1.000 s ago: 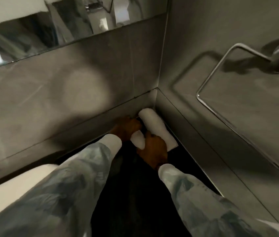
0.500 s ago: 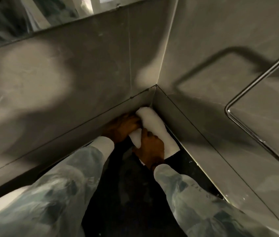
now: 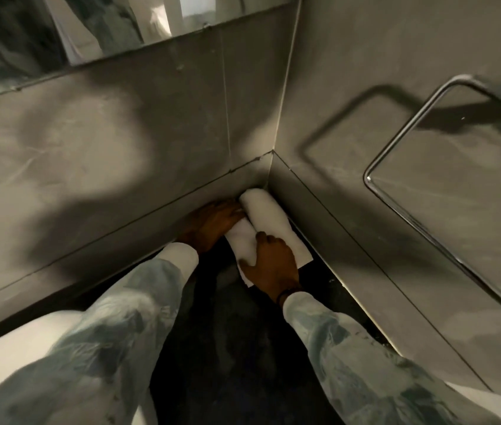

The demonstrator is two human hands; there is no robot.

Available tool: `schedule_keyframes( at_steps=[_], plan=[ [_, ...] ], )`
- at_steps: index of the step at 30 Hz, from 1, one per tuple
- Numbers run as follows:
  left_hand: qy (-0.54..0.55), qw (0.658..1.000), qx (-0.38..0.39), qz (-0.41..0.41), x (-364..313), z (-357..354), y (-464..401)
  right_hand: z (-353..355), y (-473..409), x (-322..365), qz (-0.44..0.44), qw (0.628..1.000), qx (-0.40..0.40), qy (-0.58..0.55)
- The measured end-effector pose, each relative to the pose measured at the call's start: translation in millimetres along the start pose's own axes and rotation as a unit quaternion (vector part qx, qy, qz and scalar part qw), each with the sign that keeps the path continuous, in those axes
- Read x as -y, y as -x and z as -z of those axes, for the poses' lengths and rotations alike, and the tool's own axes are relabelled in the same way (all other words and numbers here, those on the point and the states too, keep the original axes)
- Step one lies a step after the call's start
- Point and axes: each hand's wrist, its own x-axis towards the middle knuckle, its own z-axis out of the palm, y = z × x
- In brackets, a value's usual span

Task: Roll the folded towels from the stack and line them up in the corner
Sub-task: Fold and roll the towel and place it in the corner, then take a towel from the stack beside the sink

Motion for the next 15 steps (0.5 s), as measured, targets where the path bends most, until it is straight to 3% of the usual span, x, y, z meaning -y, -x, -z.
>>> schedule_keyframes(
  at_steps=[1, 4, 8, 15],
  plan=[
    [0.05, 0.998, 0.001, 0.039, 1, 1, 7, 5, 6, -1, 0.006, 1.0, -0.012, 0.014],
    [-0.051, 0.998, -0.038, 0.02, 4, 11, 44, 24, 28, -4, 0.024, 0.997, -0.045, 0.055],
    [-0.108, 0.992, -0.06, 0.034, -20, 31, 102, 46, 61, -11, 0.037, 0.994, -0.045, 0.095],
    [-0.138, 0.956, -0.15, 0.21, -87, 45, 253, 90, 142, 11, 0.136, 0.982, -0.054, 0.117]
  ],
)
